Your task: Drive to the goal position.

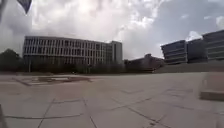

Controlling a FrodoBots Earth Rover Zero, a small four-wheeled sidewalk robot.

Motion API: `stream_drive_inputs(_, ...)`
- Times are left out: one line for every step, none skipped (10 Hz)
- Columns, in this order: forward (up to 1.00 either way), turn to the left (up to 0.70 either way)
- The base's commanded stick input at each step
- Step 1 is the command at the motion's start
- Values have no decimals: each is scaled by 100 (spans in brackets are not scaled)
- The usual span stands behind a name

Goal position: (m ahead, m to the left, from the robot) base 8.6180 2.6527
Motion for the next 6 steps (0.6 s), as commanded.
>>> stream_drive_inputs(70, 0)
stream_drive_inputs(70, 0)
stream_drive_inputs(70, 0)
stream_drive_inputs(70, 0)
stream_drive_inputs(70, 0)
stream_drive_inputs(70, 0)
